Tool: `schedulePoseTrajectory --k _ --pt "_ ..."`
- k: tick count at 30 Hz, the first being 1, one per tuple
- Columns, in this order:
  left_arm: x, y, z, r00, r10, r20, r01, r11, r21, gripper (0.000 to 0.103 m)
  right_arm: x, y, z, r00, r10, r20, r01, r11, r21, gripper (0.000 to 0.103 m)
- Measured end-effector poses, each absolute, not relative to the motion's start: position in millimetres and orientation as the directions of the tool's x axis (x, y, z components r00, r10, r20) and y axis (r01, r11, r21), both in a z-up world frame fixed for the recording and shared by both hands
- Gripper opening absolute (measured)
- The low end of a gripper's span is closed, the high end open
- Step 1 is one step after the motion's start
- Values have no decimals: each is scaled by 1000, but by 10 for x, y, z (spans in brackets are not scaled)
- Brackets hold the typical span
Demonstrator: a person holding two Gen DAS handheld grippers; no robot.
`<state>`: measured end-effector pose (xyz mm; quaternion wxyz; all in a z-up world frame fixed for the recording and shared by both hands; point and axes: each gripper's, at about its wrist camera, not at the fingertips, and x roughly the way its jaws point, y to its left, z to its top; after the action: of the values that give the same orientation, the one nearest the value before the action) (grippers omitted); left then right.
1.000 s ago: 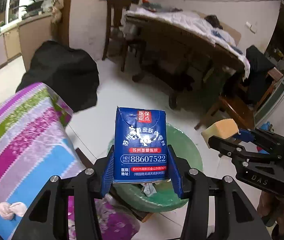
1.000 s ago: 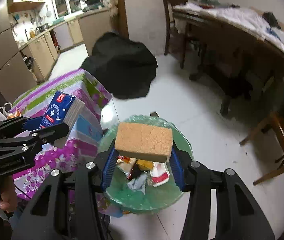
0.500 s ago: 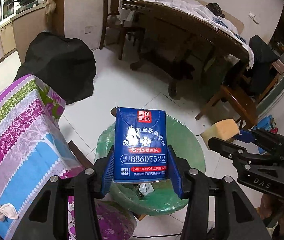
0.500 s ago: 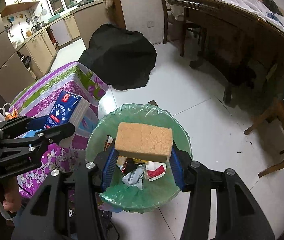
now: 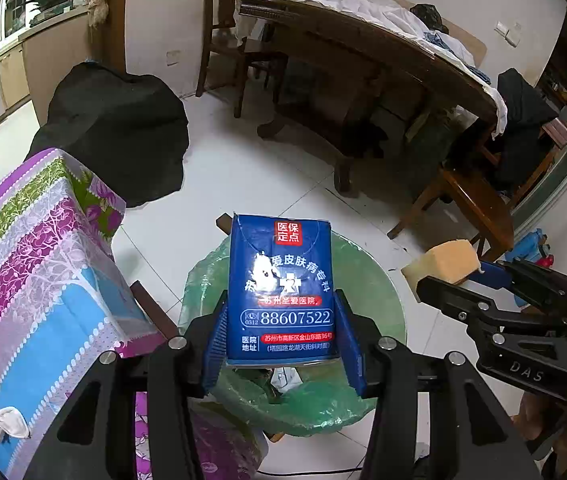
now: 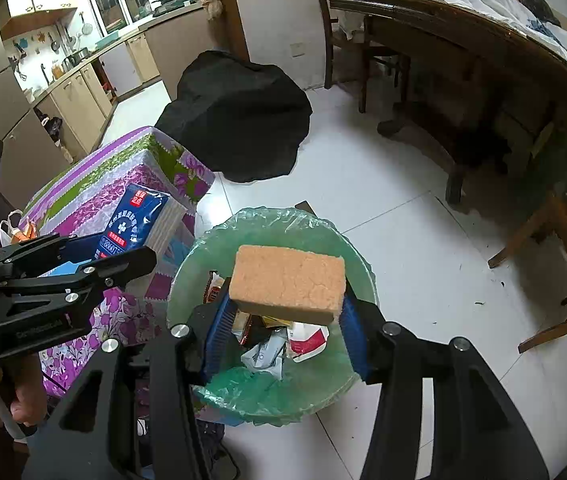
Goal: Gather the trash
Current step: 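Carry the blue box and tan sponge over the green bin, then open both tools to drop the blue box and sponge into the bin, then swing both tools back over the table toward the remaining items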
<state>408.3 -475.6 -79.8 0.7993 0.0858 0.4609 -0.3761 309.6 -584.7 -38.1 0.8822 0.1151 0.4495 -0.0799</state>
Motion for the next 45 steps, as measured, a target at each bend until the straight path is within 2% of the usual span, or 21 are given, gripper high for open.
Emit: schedulePoseTrajectory --k 8,9,12,13,30,38,45 --pt "4120 -4783 -852 296 -515 -805 674 710 -206 52 3086 -5868 -406 587 -29 -809 241 960 141 48" --pt "4125 -4783 -859 295 -515 -805 673 710 -207 54 3083 -5869 -415 586 -27 -810 241 960 143 50" --pt "4143 -4774 -862 302 -514 -803 671 713 -204 67 3066 -5889 -438 591 -22 -807 246 957 154 67" --pt "4145 -4766 -861 307 -513 -802 670 715 -202 70 3063 -5892 -442 591 -23 -806 249 956 155 67" --pt "4089 -4662 -815 332 -502 -799 665 725 -179 70 2959 -5891 -417 619 -37 -785 245 958 148 69" --pt "3997 -4381 -809 353 -496 -793 664 730 -161 70 2796 -5718 -306 689 -45 -724 218 965 148 78" --pt "3955 -3852 -820 384 -488 -784 652 745 -144 70 2637 -5448 -293 748 2 -664 169 967 193 91"
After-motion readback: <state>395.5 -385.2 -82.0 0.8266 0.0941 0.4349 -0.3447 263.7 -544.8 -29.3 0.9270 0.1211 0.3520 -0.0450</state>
